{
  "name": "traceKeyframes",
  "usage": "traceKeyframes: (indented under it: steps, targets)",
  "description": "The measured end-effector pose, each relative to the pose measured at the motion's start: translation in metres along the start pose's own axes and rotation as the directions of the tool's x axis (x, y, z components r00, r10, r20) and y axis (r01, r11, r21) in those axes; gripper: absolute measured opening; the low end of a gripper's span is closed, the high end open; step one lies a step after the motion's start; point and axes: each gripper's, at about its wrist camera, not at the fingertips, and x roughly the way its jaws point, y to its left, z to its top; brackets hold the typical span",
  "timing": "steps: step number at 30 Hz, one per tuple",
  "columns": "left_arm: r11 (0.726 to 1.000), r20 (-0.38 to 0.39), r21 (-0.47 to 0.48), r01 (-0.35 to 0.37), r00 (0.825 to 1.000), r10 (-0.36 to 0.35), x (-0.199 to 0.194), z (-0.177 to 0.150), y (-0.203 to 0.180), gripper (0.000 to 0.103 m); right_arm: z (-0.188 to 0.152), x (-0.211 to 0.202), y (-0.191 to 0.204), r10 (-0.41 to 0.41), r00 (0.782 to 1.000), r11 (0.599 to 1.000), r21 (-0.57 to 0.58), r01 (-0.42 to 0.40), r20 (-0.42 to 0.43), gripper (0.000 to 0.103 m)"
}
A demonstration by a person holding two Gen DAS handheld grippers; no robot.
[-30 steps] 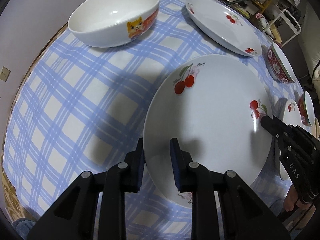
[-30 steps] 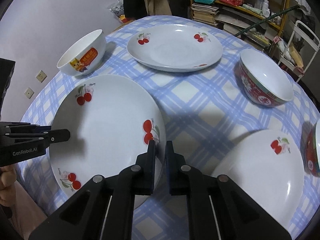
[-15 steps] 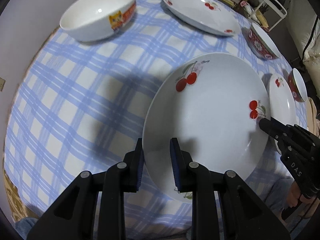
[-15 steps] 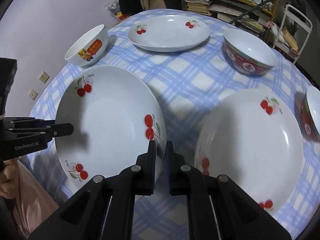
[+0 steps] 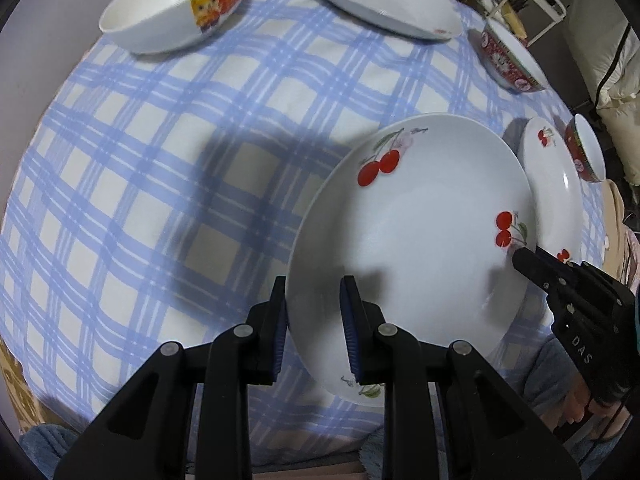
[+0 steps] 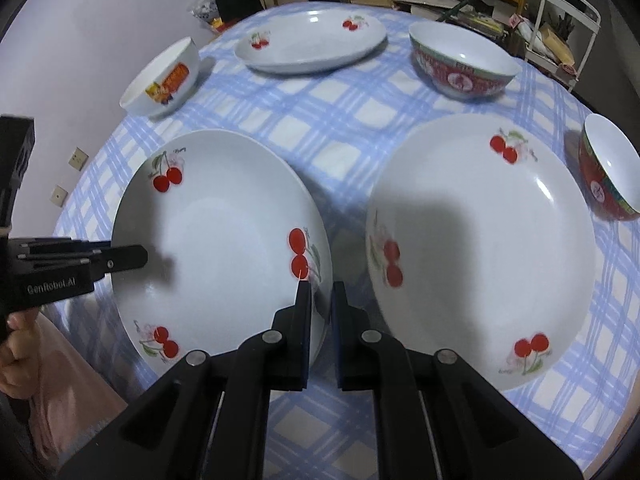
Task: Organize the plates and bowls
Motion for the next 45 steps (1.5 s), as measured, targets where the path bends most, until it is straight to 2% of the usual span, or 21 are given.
traceKeyframes:
  steps: [4, 9, 14, 19, 26, 31, 35, 37, 38, 40, 41, 42, 43, 45]
  targets:
    - [1.0, -0.032, 0.016, 0.015, 0.999, -0.015, 0.008, 0.002, -0.005, 0.023, 0.0, 0.001, -0.005, -0.031, 1.0, 0.999, 0.02, 0.031, -0.004, 0.011]
    - [0.999, -0.031, 0.045, 0.011, 0.999, -0.009, 0.009, 0.001, -0.01, 0.023, -0.008, 0.008, -0.018, -0.029, 0.999, 0.995, 0.091, 0.032, -0.04, 0.01]
    - [0.999, -0.035, 0.049, 0.009, 0.999, -0.008, 0.01, 0.006, -0.01, 0.023, -0.013, 0.008, -0.019, -0.03, 0.999, 0.993, 0.116, 0.035, -0.042, 0.01]
    - [0.998, -0.044, 0.061, -0.025, 0.999, 0.028, 0.016, 0.008, -0.017, 0.023, -0.016, 0.007, -0.022, -0.01, 0.999, 0.99, 0.14, 0.015, -0.034, 0.011]
    - [0.998, -0.045, 0.056, -0.027, 0.999, 0.03, 0.018, 0.01, -0.02, 0.025, -0.012, 0.008, -0.016, -0.04, 0.998, 0.993, 0.107, 0.044, -0.043, 0.01]
    - [0.992, 0.023, 0.097, -0.077, 0.997, 0.075, 0.001, 0.007, -0.026, 0.027, -0.009, -0.007, -0.014, -0.053, 0.999, 0.994, 0.096, 0.053, -0.003, 0.01]
    - [0.974, 0.137, 0.142, -0.175, 0.978, 0.156, -0.021, 0.006, -0.039, 0.034, -0.004, -0.033, -0.014, -0.071, 0.995, 0.994, 0.089, 0.065, 0.072, 0.011]
    - [0.963, 0.207, 0.171, -0.207, 0.963, 0.17, -0.037, 0.008, -0.048, 0.042, -0.001, -0.045, -0.018, -0.076, 0.992, 0.993, 0.094, 0.066, 0.105, 0.012]
    - [0.959, 0.232, 0.187, -0.212, 0.958, 0.167, -0.043, 0.008, -0.053, 0.045, 0.001, -0.052, -0.02, -0.082, 0.99, 0.993, 0.098, 0.07, 0.117, 0.015]
    - [0.95, 0.29, 0.221, -0.221, 0.945, 0.152, -0.056, 0.009, -0.067, 0.053, 0.005, -0.062, -0.026, -0.096, 0.986, 0.991, 0.106, 0.081, 0.138, 0.027]
    - [0.947, 0.305, 0.229, -0.223, 0.941, 0.148, -0.06, 0.011, -0.072, 0.055, 0.005, -0.067, -0.029, -0.106, 0.983, 0.99, 0.114, 0.089, 0.151, 0.041]
    - [0.944, 0.314, 0.239, -0.226, 0.938, 0.145, -0.063, 0.014, -0.08, 0.063, 0.006, -0.073, -0.034, -0.118, 0.979, 0.987, 0.127, 0.098, 0.166, 0.057]
    - [0.941, 0.317, 0.252, -0.225, 0.938, 0.139, -0.065, 0.017, -0.088, 0.069, 0.006, -0.077, -0.038, -0.128, 0.976, 0.985, 0.136, 0.105, 0.176, 0.063]
    - [0.932, 0.334, 0.281, -0.23, 0.934, 0.129, -0.066, 0.021, -0.107, 0.071, 0.007, -0.086, -0.05, -0.159, 0.968, 0.978, 0.166, 0.128, 0.192, 0.074]
